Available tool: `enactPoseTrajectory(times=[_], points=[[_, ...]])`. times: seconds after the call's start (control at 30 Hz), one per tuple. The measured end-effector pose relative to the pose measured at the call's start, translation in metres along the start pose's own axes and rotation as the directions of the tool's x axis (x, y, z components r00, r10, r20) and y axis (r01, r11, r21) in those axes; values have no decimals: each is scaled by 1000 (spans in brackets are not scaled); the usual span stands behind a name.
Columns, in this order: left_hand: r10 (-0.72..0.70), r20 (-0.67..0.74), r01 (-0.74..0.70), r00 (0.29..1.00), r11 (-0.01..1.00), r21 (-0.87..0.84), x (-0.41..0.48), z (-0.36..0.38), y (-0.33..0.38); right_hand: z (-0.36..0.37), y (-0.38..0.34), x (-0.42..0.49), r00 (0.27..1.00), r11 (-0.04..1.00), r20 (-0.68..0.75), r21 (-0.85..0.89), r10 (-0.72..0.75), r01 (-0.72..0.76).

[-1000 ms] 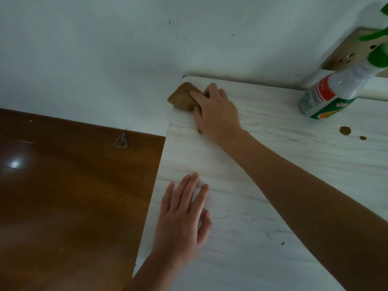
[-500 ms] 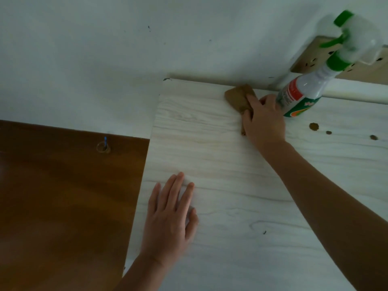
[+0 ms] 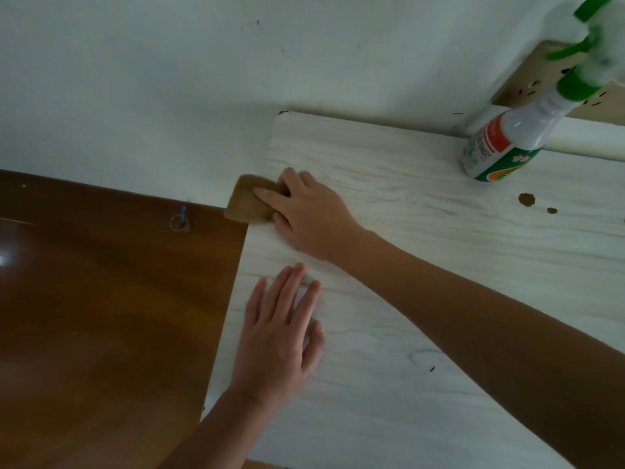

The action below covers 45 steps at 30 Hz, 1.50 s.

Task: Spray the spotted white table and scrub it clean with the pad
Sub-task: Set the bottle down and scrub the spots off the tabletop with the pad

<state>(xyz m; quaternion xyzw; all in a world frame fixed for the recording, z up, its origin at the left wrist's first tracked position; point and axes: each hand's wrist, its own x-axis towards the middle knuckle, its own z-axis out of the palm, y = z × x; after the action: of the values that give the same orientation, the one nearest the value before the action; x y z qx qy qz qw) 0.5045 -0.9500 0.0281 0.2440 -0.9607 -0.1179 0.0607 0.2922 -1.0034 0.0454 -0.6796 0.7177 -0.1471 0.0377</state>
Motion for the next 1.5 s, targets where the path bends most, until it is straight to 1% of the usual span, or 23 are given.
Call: enactPoseTrajectory(times=[0.07, 0.13, 0.17, 0.23, 0.3, 0.33, 0.4, 0.5, 0.57, 0.63, 0.7, 0.77, 0.8, 0.87, 0.93, 1.0, 1.07, 1.13, 1.2, 1.27, 1.33, 1.4, 1.5], points=[[1, -2, -1, 1000, 1000, 3, 0, 0, 0, -6, 17, -10, 1000, 1000, 2, 3, -6, 6], [2, -8, -1, 1000, 1000, 6, 1, 0, 0, -14, 48, -18, 988, 988, -48, -17, 150, -151], [1, -12, -1, 1000, 1000, 7, 1, 0, 0, -20, 67, -23, 960, 961, -74, -31, 270, -273], [0, -16, 0, 1000, 1000, 6, 1, 0, 0, -34, 101, -37, 855, 856, -113, -47, 507, -514], [1, -13, -1, 1000, 1000, 6, 1, -1, -1, -43, 112, -50, 762, 764, -151, -51, 630, -643], [0, -8, 0, 1000, 1000, 6, 0, 0, -2, -43, 108, -55, 754, 755, -151, -61, 639, -653], [-3, 0, 3, 1000, 1000, 10, -1, -1, -1, -38, 85, -65, 819, 819, -107, -58, 564, -571], [-1, -9, 2, 1000, 1000, 18, 0, -2, 0, -28, 41, -94, 956, 957, -60, -28, 287, -289], [0, -11, 1, 1000, 1000, 30, 1, -2, 1, -28, 23, -118, 994, 994, 10, -20, 110, -110], [-2, -13, 3, 1000, 999, 44, 1, -3, 1, -33, 23, -135, 998, 999, 58, -26, 20, -18], [-3, -11, 4, 1000, 999, 53, 1, -5, 2, -41, 39, -141, 998, 998, 29, -47, 50, -49], [-7, -5, 7, 1000, 998, 68, 1, -6, 3, -50, 63, -146, 975, 973, -8, -65, 222, -222], [-9, -1, 9, 1000, 997, 71, 1, -6, 4, -53, 76, -150, 940, 938, -24, -61, 340, -341], [-23, 14, 22, 1000, 997, 69, 1, -8, 5, -57, 85, -160, 828, 827, -70, -55, 556, -560], [-44, 34, 41, 998, 996, 81, 0, -9, 6, -54, 70, -170, 766, 765, -105, -52, 635, -641], [-58, 46, 53, 997, 993, 102, 1, -11, 5, -45, 38, -183, 811, 812, -77, -20, 580, -583], [-84, 58, 75, 995, 988, 133, 0, -13, 12, -40, 4, -213, 916, 917, -45, 31, 399, -398], [-141, 71, 131, 987, 982, 136, -3, -15, 24, -41, -17, -254, 983, 981, -4, 62, 185, -184], [-221, 73, 215, 973, 973, 86, -8, -19, 40, -46, -20, -295, 997, 996, 78, 85, 24, -30], [-233, 68, 231, 970, 972, 37, -18, -17, 61, -54, -8, -325, 992, 996, 122, 89, -27, 16], [-181, 74, 180, 981, 983, 27, -31, -8, 81, -62, 16, -340, 995, 998, 92, 54, 34, -39], [-173, 63, 172, 983, 985, 20, -37, 1, 93, -72, 44, -344, 979, 979, 13, 21, 204, -204], [-214, 27, 214, 977, 977, 2, -37, 9, 95, -81, 75, -332, 876, 880, -96, -1, 472, -475]])
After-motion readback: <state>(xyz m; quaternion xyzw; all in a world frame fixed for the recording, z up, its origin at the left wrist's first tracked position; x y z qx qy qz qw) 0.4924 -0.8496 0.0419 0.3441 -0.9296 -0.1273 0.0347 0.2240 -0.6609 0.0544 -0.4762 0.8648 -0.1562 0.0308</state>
